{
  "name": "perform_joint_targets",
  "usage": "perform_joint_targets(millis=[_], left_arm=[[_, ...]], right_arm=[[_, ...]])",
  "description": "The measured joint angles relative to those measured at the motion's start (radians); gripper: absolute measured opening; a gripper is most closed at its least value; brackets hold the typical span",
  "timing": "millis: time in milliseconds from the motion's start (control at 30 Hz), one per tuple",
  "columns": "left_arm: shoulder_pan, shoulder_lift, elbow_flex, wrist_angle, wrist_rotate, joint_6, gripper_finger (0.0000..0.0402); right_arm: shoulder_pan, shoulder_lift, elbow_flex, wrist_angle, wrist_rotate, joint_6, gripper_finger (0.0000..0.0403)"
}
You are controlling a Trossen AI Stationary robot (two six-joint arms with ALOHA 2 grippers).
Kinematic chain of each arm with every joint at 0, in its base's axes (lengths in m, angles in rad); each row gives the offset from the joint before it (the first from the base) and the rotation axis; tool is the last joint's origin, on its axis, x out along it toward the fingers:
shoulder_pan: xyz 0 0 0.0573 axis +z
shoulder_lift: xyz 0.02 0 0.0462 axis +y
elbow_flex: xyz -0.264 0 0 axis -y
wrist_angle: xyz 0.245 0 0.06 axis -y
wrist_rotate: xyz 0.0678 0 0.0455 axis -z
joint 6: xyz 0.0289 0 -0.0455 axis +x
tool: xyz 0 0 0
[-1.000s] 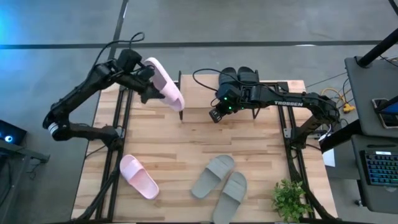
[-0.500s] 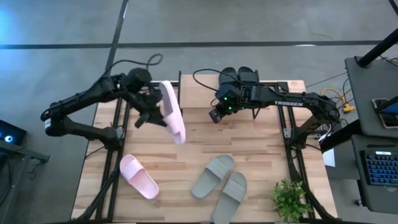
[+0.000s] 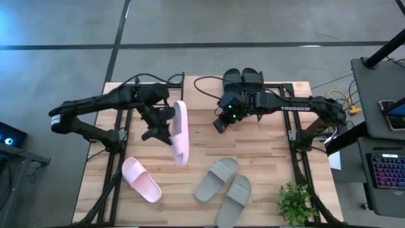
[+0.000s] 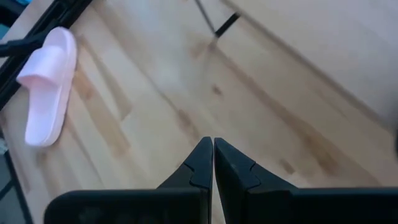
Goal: Pick and place slides into the shelf
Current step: Put the right pink slide on the shelf
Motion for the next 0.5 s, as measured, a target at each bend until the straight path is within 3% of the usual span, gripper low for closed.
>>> perform_joint_targets(millis=[500], left_arm=[[-0.084,-0.008,-0.058,0.054,0.001,-0.087,0.0000]], right_arm=[[0.121,-0.044,0.000,0.000,0.000,0.003,0.0009]])
